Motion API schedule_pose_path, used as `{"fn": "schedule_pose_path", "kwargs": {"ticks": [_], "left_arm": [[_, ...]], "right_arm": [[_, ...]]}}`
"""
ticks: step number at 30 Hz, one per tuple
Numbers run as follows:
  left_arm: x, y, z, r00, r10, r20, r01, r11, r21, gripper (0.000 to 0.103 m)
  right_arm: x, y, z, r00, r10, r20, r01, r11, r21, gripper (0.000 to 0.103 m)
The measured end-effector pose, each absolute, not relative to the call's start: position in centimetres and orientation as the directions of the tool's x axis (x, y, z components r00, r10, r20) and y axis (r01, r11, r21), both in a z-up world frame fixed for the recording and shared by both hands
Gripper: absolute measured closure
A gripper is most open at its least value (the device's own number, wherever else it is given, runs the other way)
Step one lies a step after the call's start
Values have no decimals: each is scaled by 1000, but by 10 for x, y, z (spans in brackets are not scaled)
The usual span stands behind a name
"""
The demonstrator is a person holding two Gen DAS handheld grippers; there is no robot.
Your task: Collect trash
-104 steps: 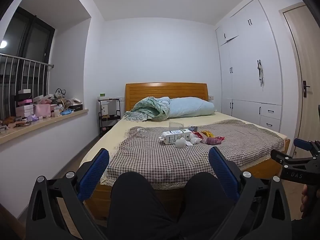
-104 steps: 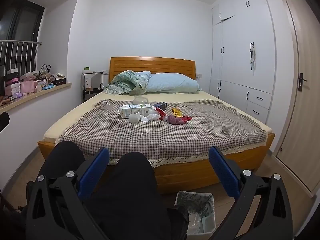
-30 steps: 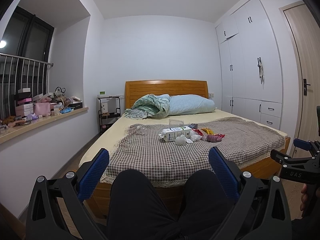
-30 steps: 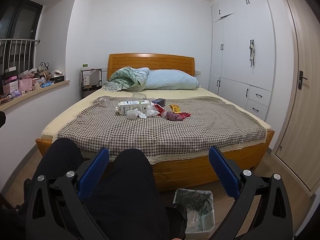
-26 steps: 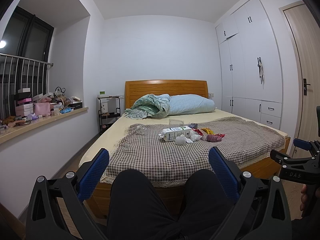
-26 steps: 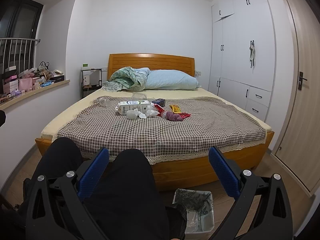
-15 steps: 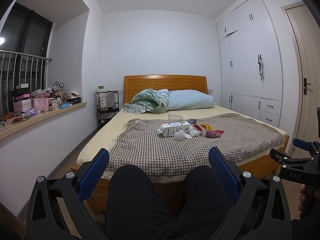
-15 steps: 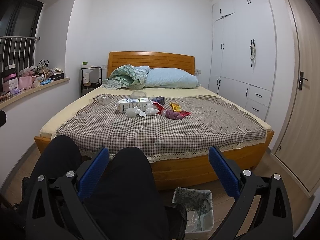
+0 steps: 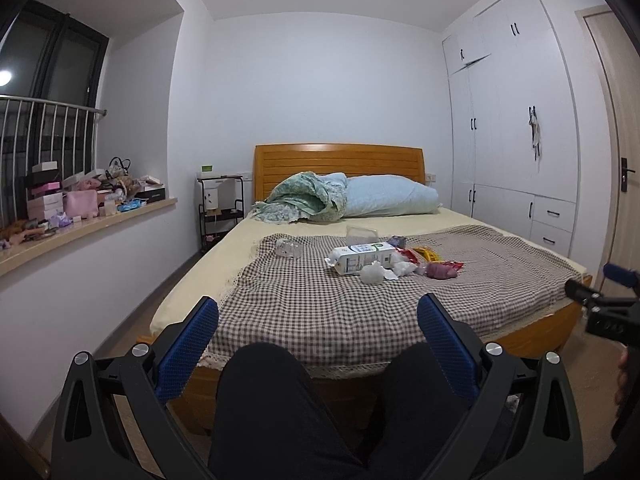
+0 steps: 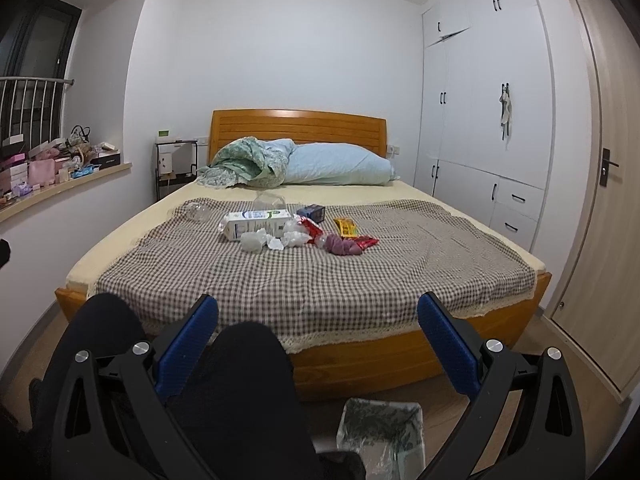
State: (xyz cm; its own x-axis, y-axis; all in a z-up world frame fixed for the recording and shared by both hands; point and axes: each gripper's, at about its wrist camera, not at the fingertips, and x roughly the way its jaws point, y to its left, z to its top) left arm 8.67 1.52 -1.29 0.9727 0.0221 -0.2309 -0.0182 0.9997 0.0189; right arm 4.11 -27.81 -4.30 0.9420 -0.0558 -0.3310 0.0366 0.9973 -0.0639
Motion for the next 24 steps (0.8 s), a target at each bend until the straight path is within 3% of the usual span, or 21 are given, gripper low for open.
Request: {"fn": "schedule_pose_path", "kwargs": {"ticks": [13,18,24], "left_arm": [[225,48,-27,969,64,-239,-56,998,40,7],[299,52,-42,954,57,-295,-54,998,20,7],[393,37,-68,921,-63,-384,58,998,-22,7]], "right_arm": [[176,-259,-80,901,-38,-432,-11,994,-110,8],[240,-261,-96,884,-41,-465,5,997,-78,7],[288,-277,-103,872,-71,-484,58,997,-42,7]]}}
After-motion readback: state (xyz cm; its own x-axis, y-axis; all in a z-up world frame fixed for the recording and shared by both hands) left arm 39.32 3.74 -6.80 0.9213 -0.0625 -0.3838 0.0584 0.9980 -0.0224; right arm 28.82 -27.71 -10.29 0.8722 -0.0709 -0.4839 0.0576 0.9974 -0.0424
